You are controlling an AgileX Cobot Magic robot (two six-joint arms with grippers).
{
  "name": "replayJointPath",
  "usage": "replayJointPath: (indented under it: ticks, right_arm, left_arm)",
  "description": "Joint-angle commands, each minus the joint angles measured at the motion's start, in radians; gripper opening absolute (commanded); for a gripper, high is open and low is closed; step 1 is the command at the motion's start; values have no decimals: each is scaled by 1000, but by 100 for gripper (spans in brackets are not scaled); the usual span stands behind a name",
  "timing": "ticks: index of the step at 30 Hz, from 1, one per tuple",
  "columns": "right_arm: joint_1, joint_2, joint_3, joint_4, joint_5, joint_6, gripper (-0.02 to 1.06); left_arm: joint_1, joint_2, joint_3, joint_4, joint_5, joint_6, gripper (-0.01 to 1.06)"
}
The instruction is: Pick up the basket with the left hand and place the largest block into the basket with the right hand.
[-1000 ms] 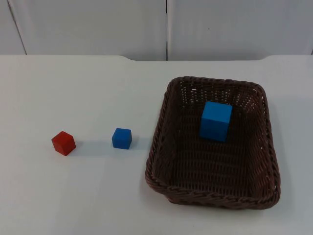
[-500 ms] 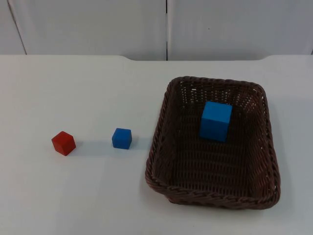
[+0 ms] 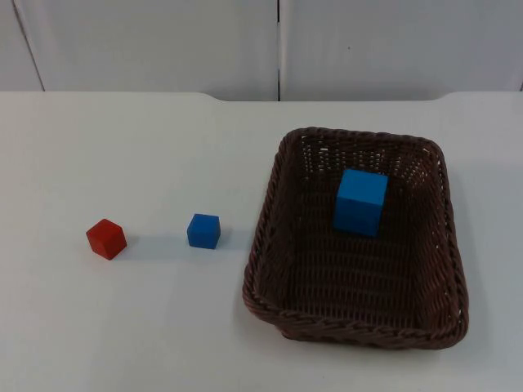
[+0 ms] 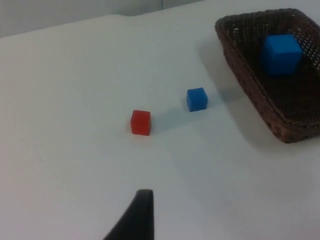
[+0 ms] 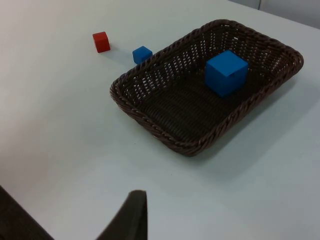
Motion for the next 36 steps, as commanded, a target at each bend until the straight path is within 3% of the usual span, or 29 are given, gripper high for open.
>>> replayJointPath:
  ticks: [1,11,18,30,36]
  right_arm:
    - [4,-4,-1,1,-5,0,105]
    - [4,-4,-1,1,-5,0,105]
    - [4,-4,-1,1,-5,0,105]
    - [1,-4,-1,1,-5,0,105]
    - [-75,-4,-1,1,-5,0,105]
  left_arm:
    - [36,-3,4,4,-2,-5,105]
    - [265,-3,4,4,-2,-5,105]
    - [367,-3,4,4,-2,-5,105]
    - [405,-3,4,4,-2,-5,105]
    - [405,-3,4,4,-2,-5,105]
